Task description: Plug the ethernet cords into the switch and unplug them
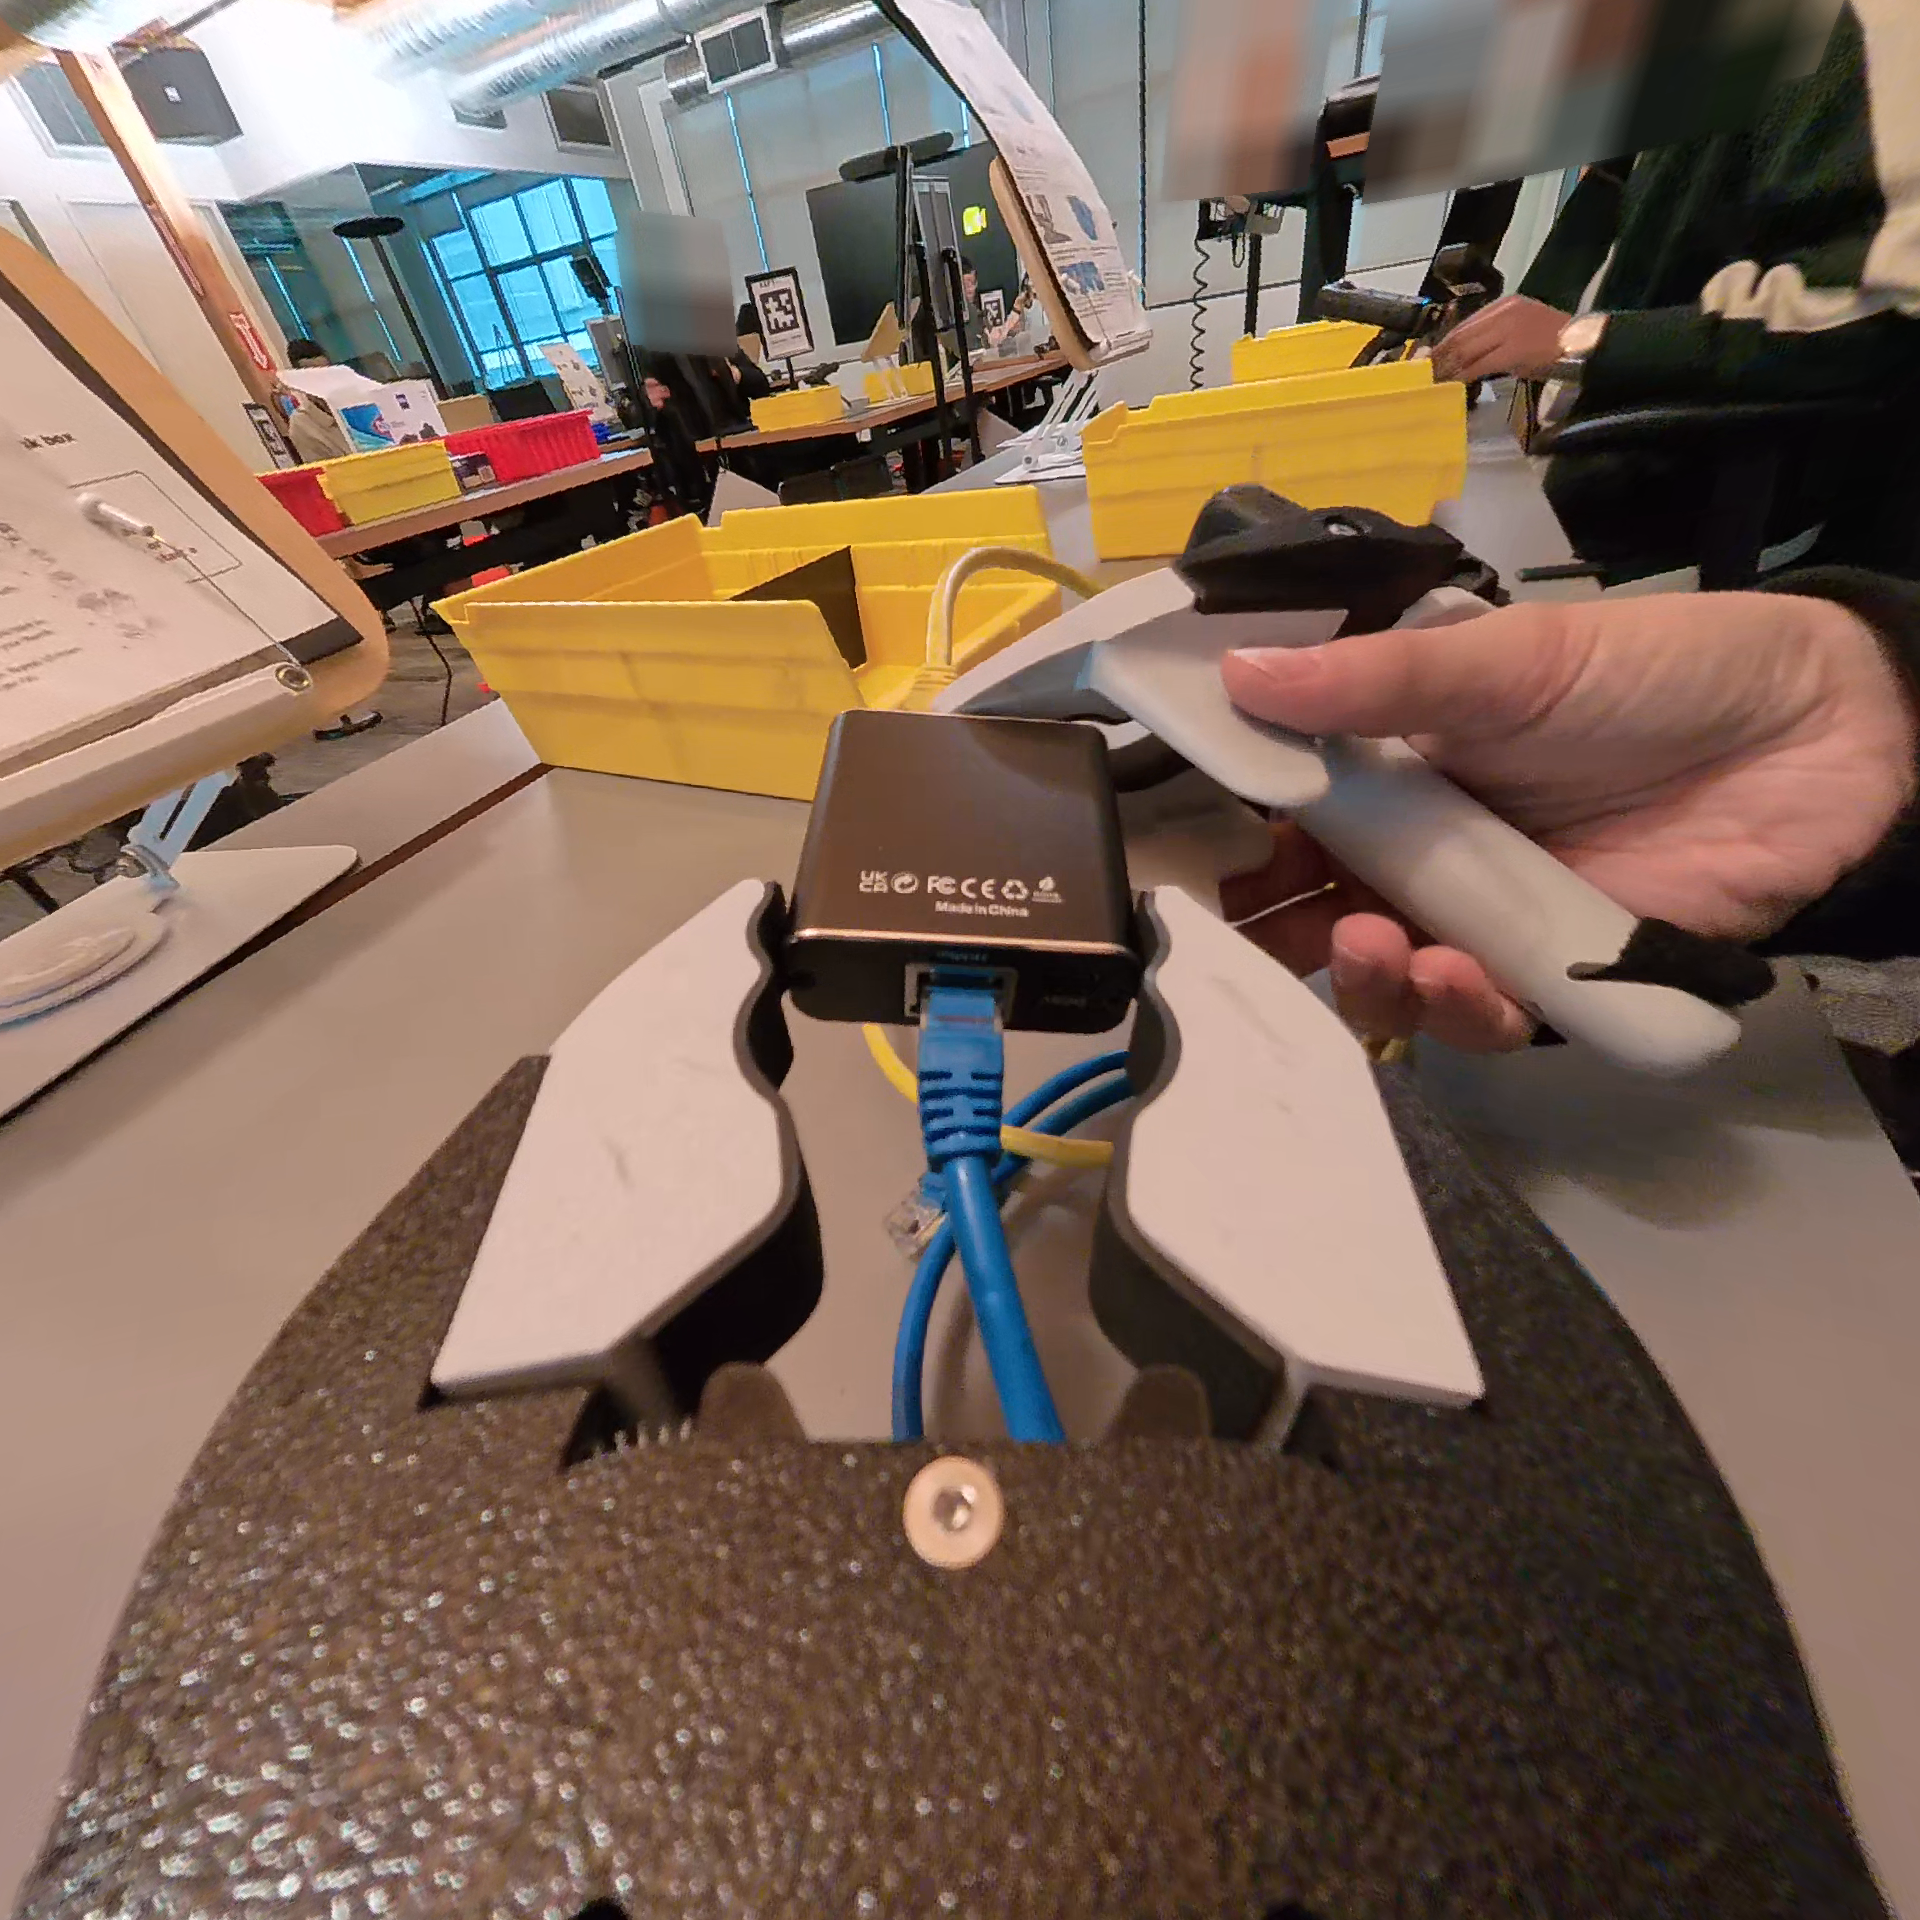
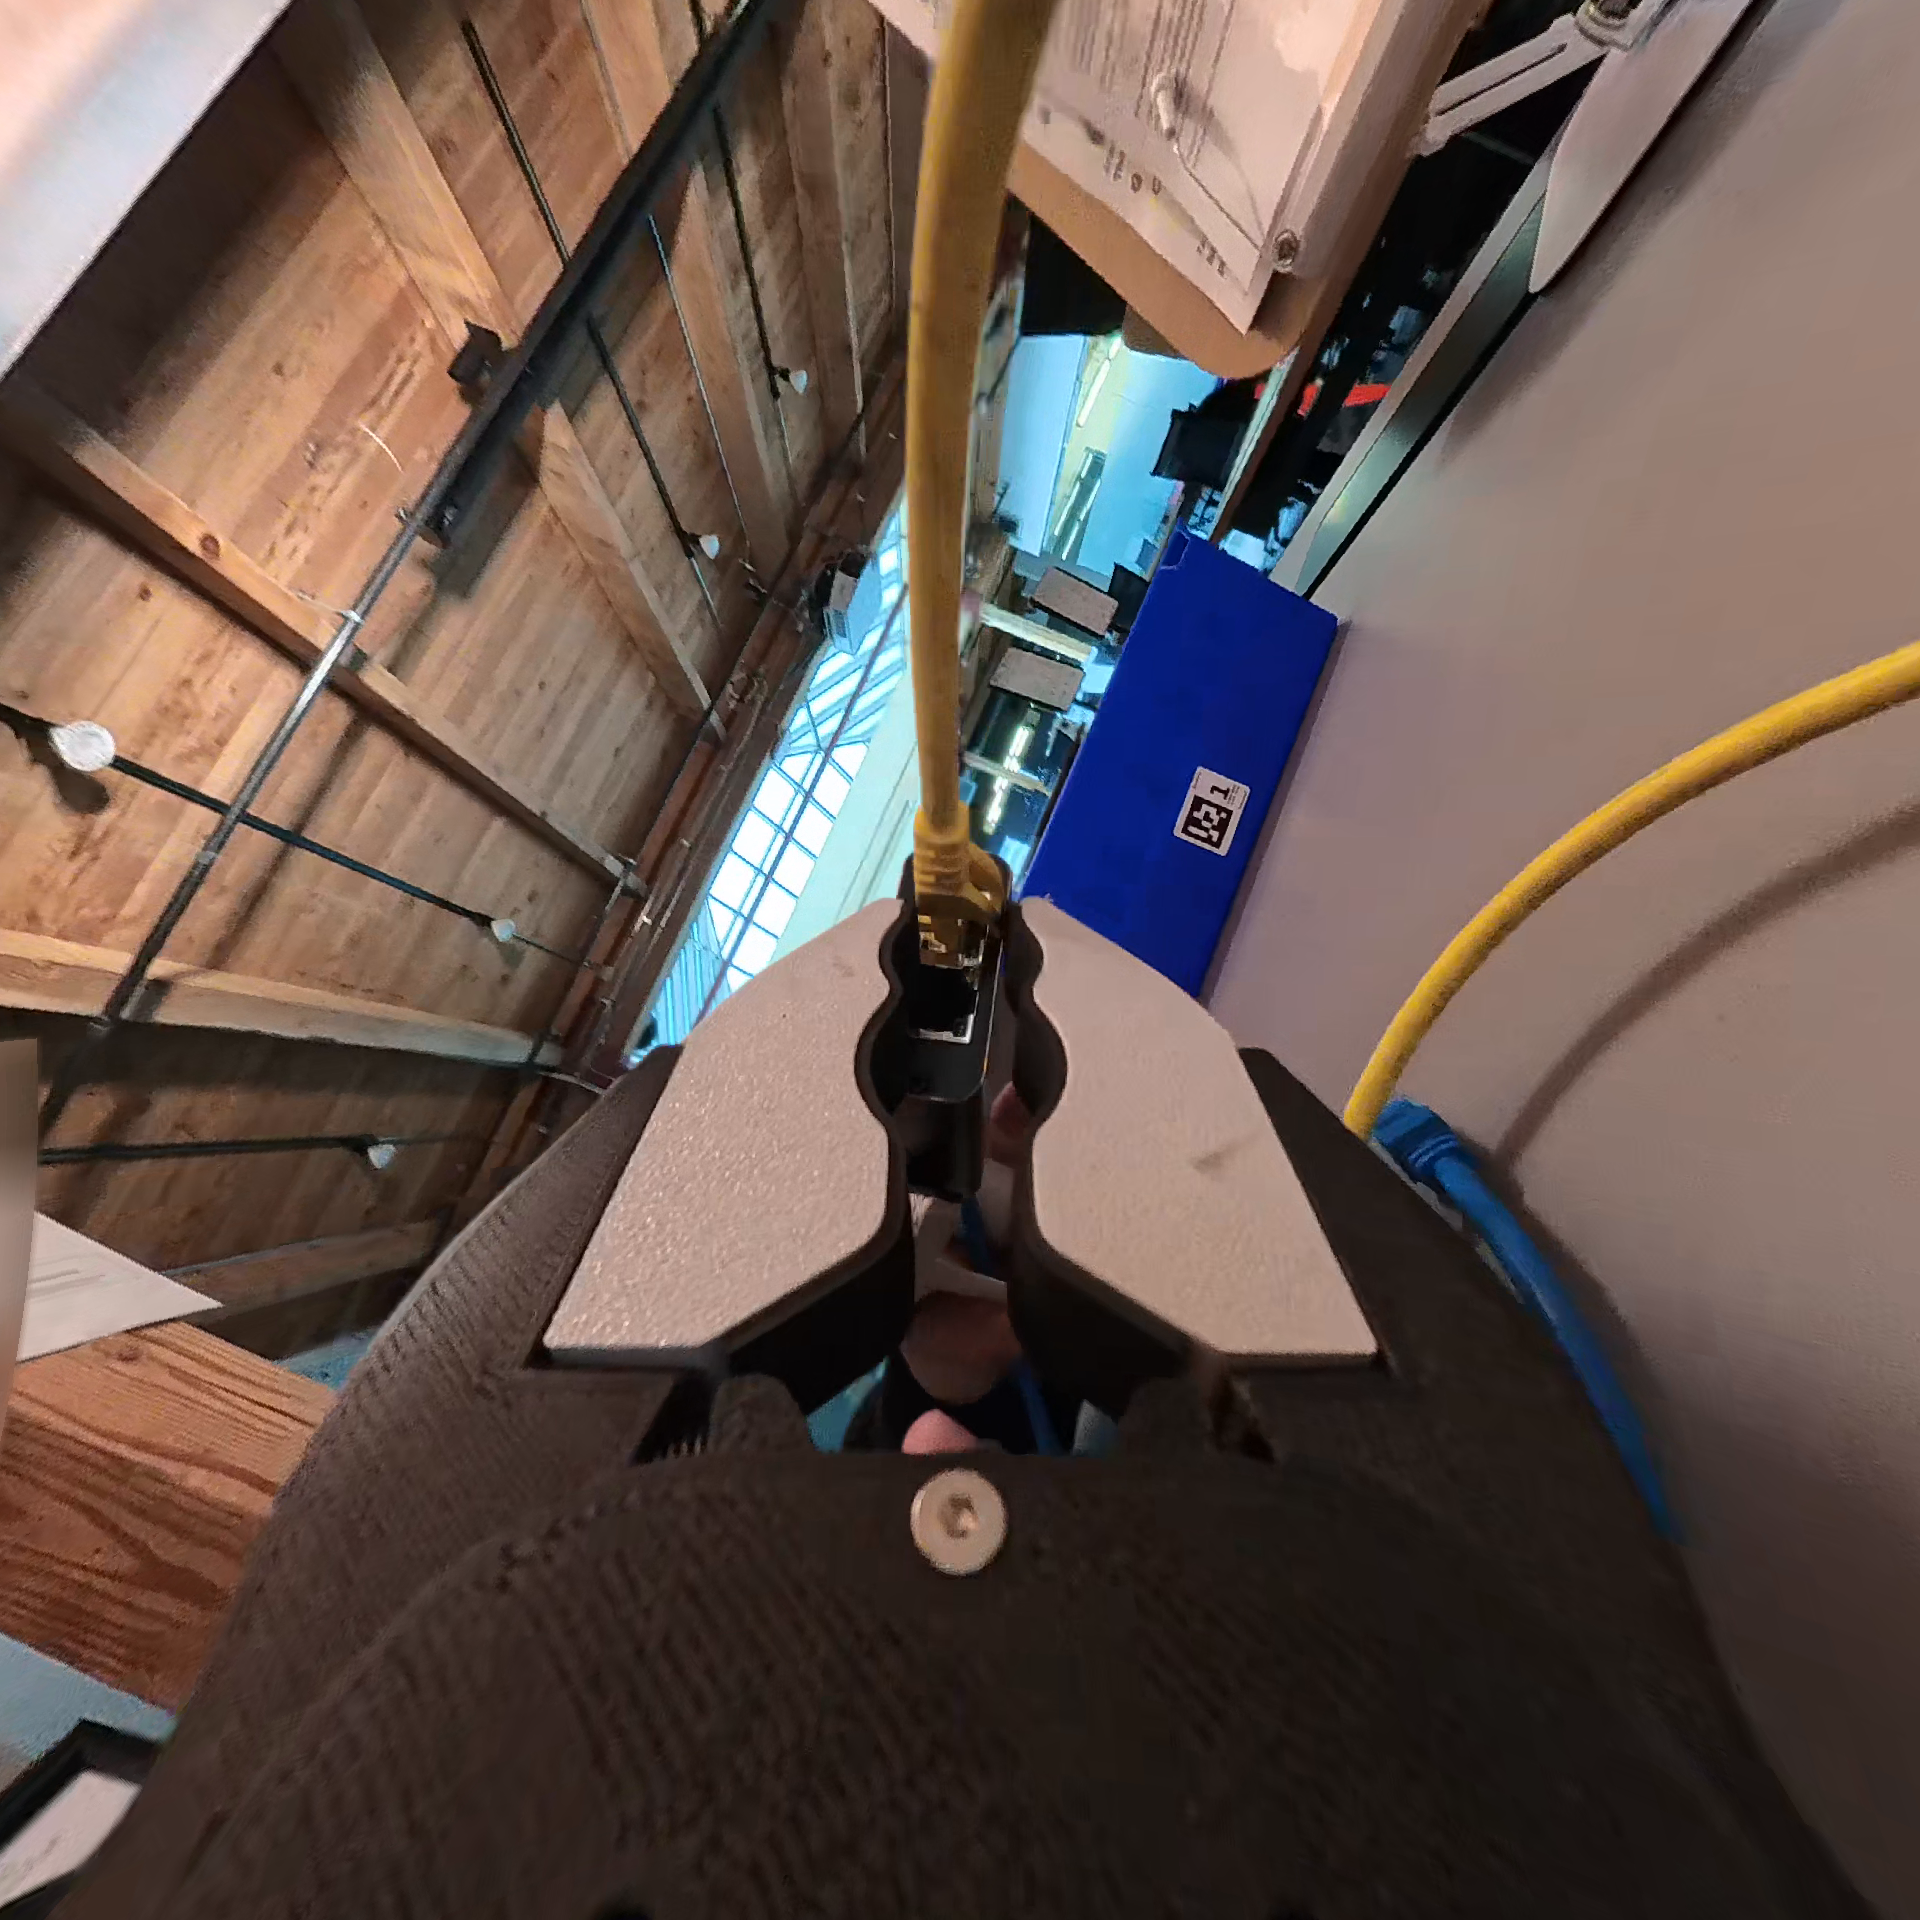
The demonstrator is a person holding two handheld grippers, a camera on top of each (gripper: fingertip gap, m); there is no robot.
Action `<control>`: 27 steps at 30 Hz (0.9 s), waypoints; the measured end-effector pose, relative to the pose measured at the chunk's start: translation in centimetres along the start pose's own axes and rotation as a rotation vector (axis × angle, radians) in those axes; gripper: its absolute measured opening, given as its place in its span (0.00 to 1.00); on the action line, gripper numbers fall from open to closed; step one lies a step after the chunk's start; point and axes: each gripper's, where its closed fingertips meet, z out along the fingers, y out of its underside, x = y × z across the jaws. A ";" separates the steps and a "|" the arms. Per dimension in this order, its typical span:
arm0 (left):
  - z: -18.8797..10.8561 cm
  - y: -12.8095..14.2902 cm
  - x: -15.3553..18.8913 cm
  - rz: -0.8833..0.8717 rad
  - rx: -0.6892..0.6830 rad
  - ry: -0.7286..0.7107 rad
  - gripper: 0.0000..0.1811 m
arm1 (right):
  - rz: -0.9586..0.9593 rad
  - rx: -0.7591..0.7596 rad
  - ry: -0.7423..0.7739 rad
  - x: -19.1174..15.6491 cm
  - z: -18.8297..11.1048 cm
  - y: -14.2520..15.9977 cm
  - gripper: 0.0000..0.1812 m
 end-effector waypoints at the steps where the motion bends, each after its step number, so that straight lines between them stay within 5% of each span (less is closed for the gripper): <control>1: 0.0 0.1 0.0 0.003 -0.004 -0.003 0.35 | 0.015 0.014 -0.005 0.1 0.0 0.0 0.08; 17: 0.3 0.8 -0.3 0.039 -0.052 -0.047 0.35 | 0.059 0.085 -0.041 1.1 0.2 -0.2 0.08; 27: 0.3 0.0 -0.2 0.159 -0.001 -0.094 0.35 | -0.083 0.072 -0.128 -0.1 0.1 -0.2 0.08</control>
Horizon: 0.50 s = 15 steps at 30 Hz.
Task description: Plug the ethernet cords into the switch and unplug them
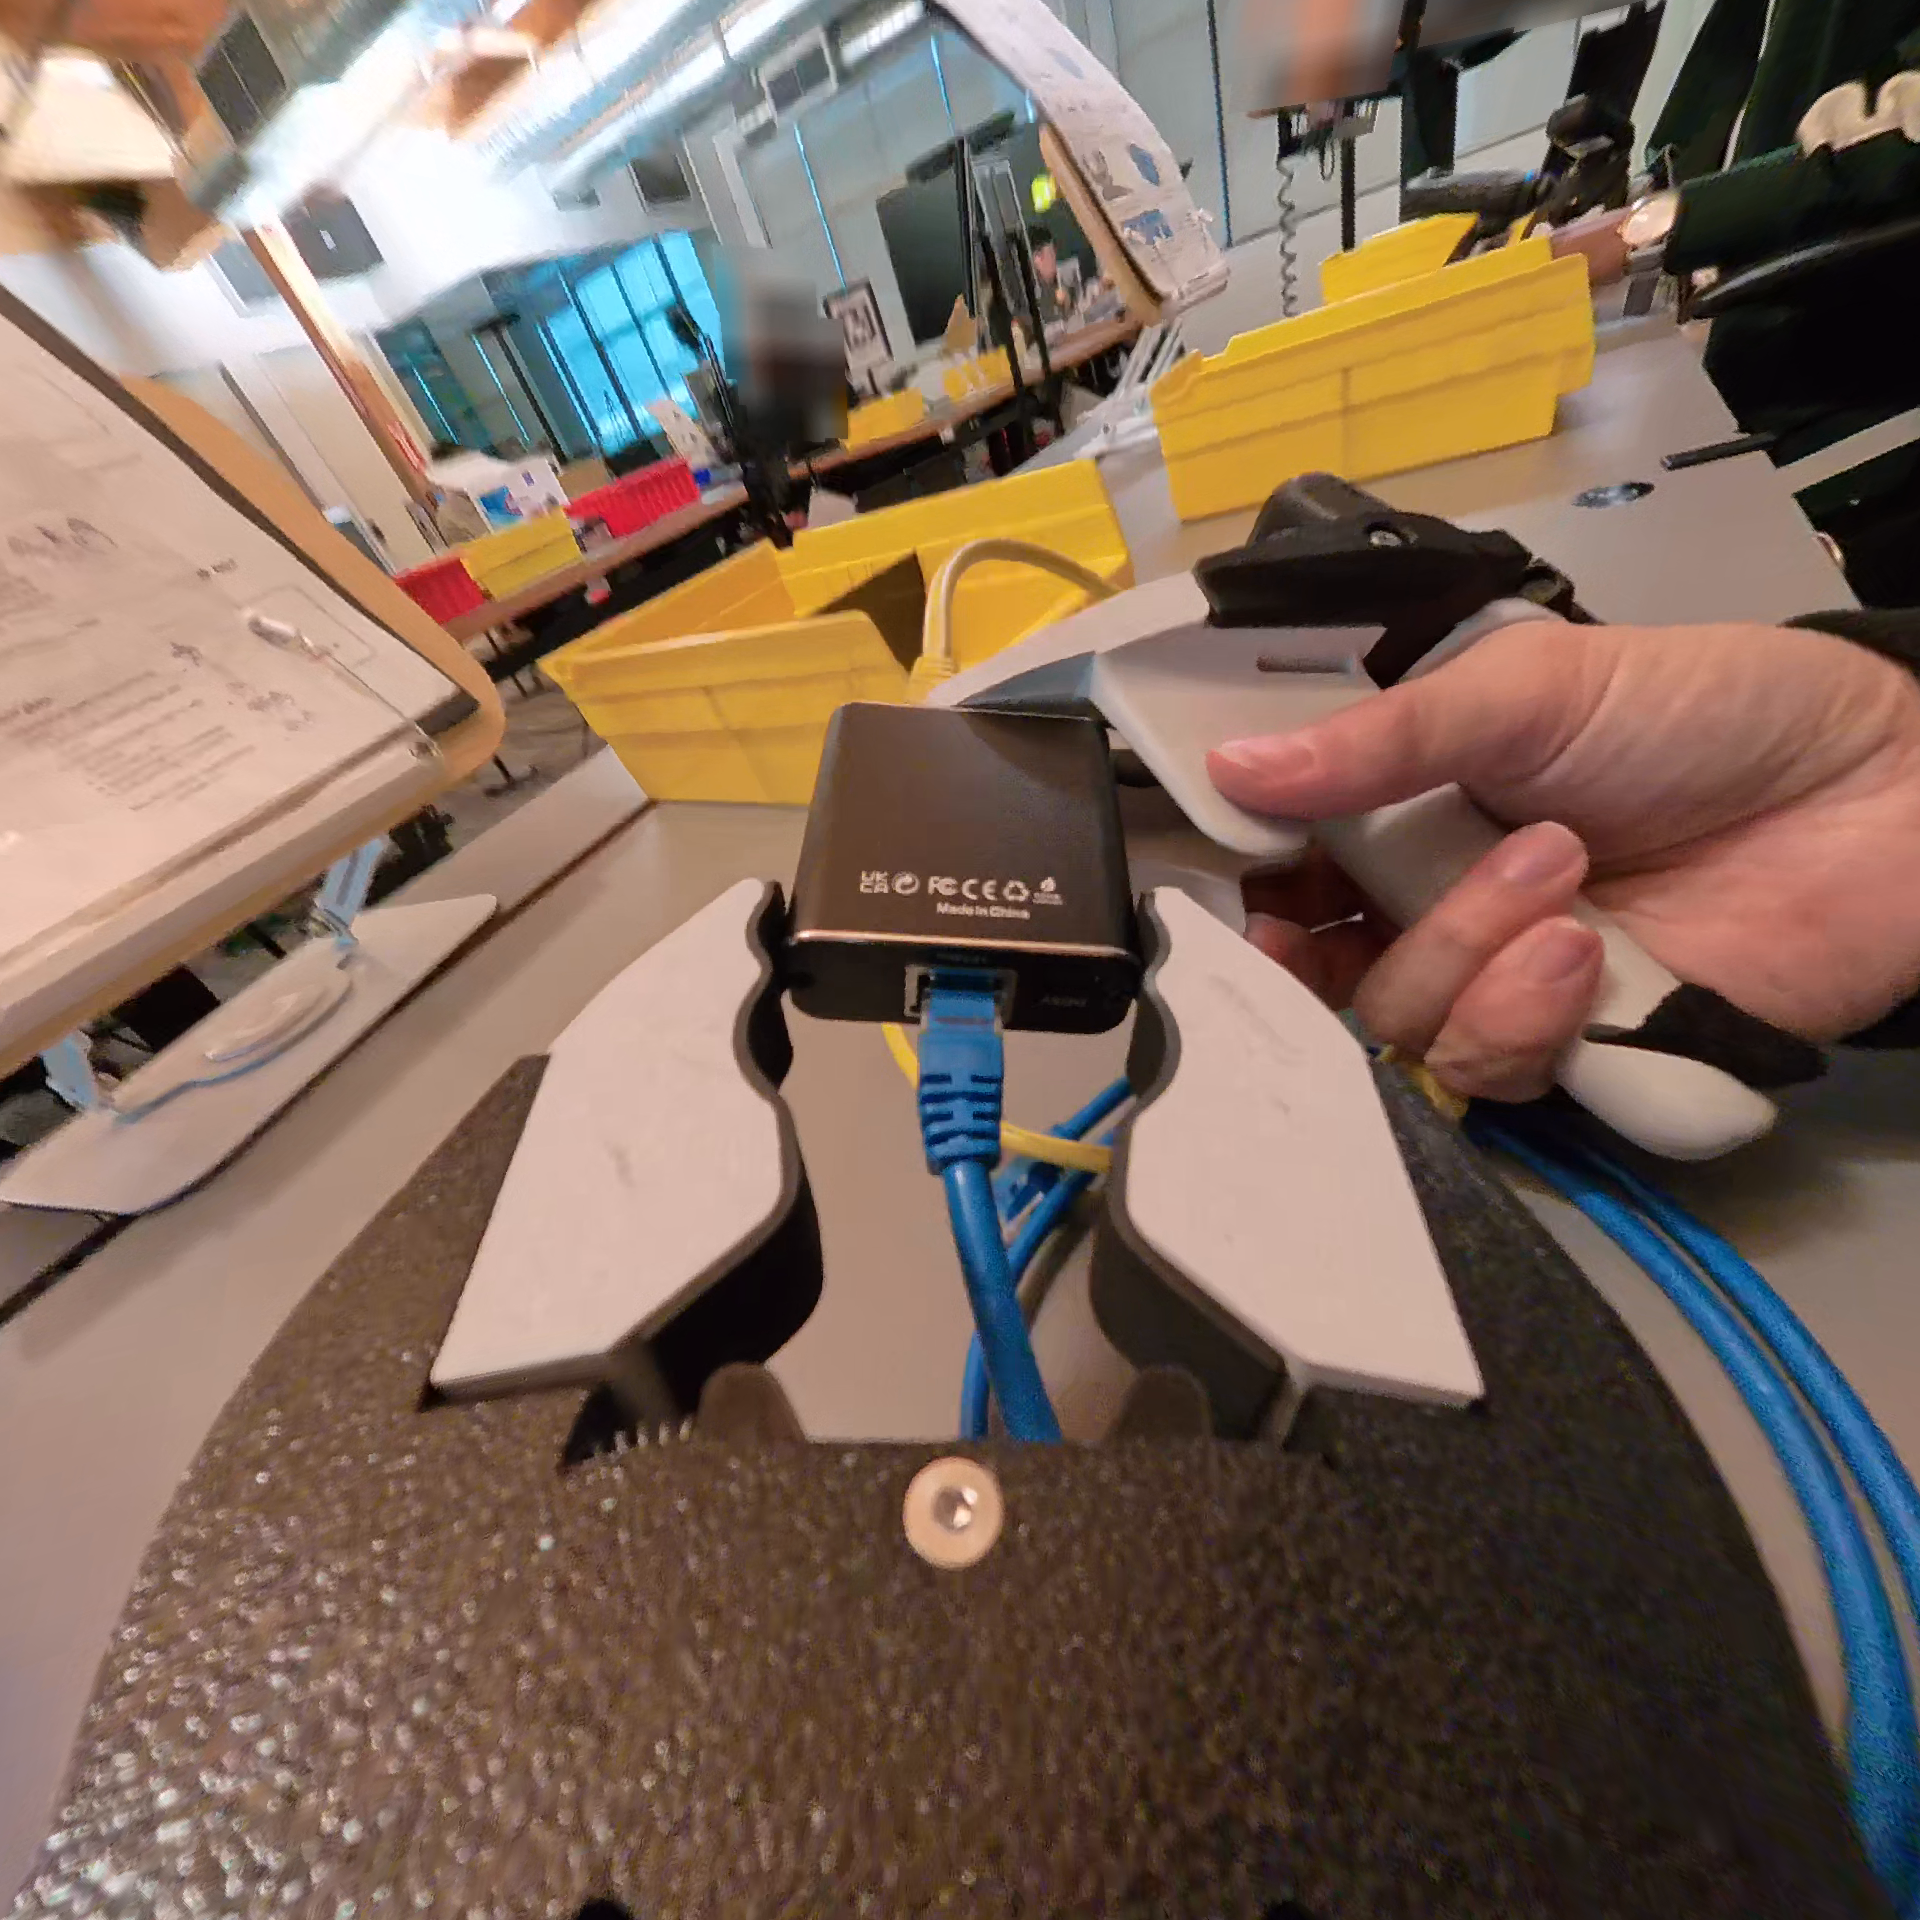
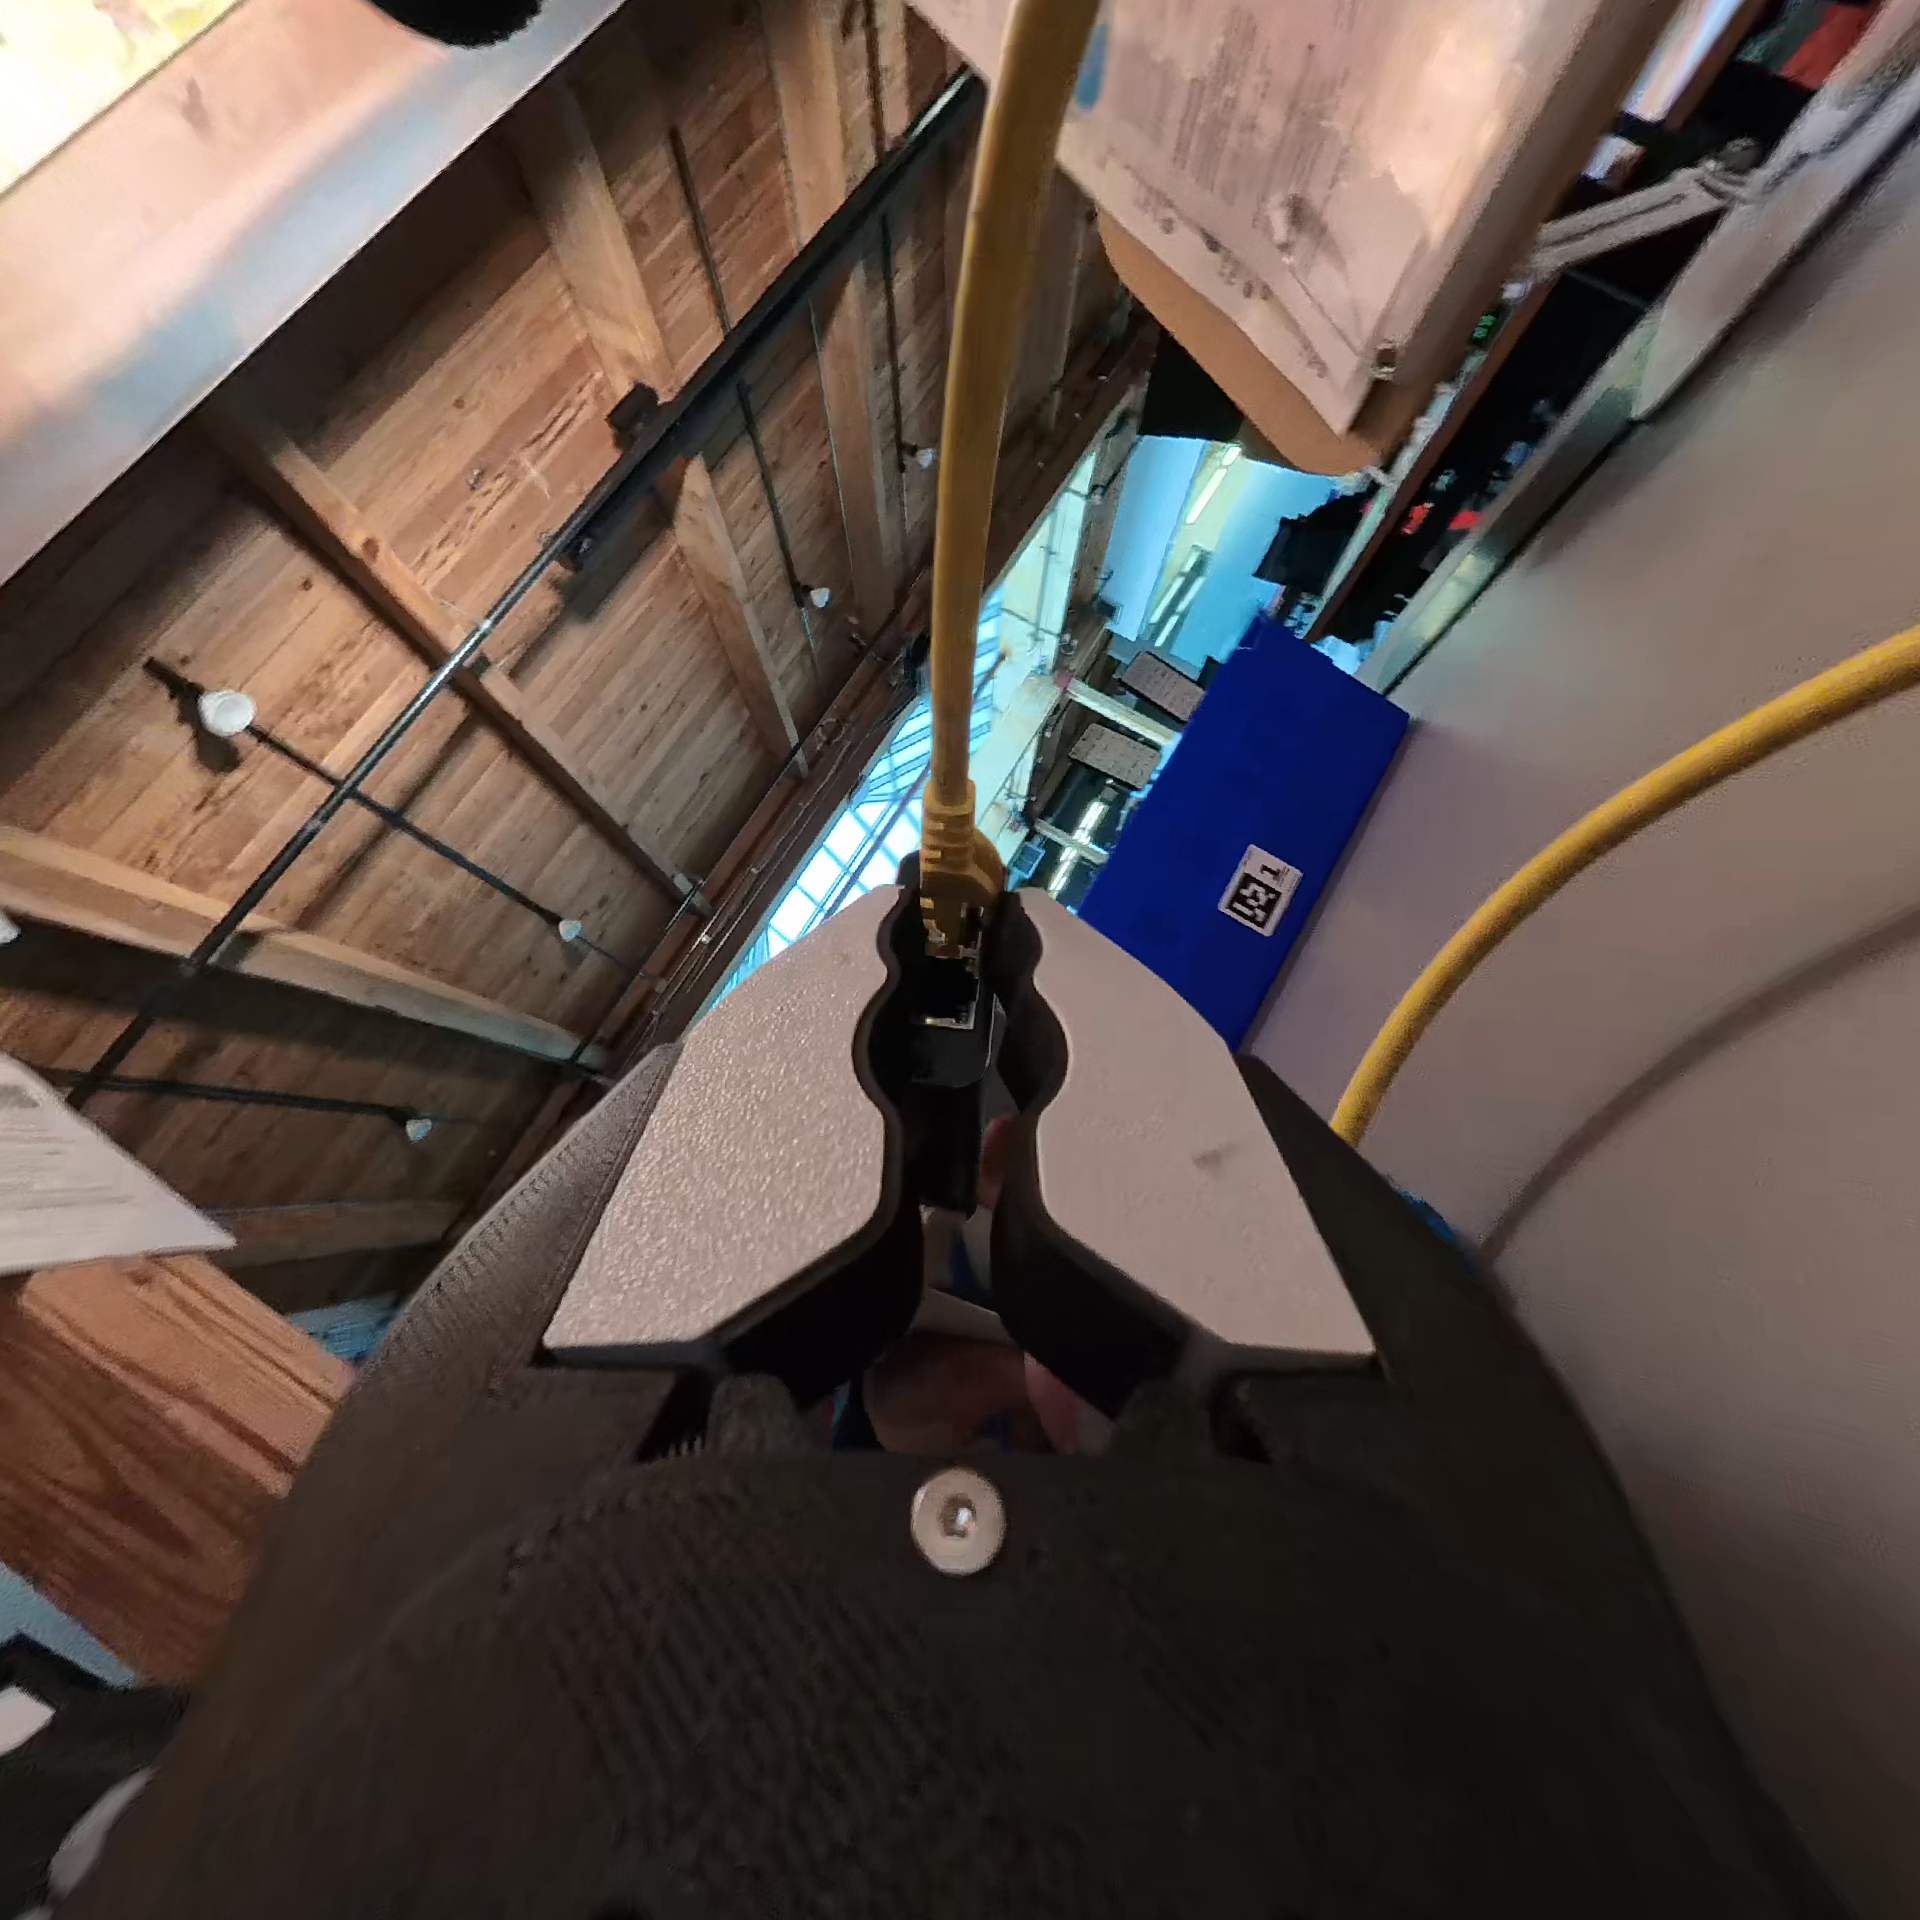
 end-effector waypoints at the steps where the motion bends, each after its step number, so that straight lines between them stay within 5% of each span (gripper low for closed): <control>1: 0.0 -0.2 0.0 0.019 0.009 -0.014 0.35 | -0.007 -0.005 -0.020 -0.3 0.0 -0.1 0.08; 15: -0.1 -0.8 -0.8 0.038 0.046 -0.094 0.35 | -0.099 -0.005 -0.078 -1.6 1.1 -0.5 0.08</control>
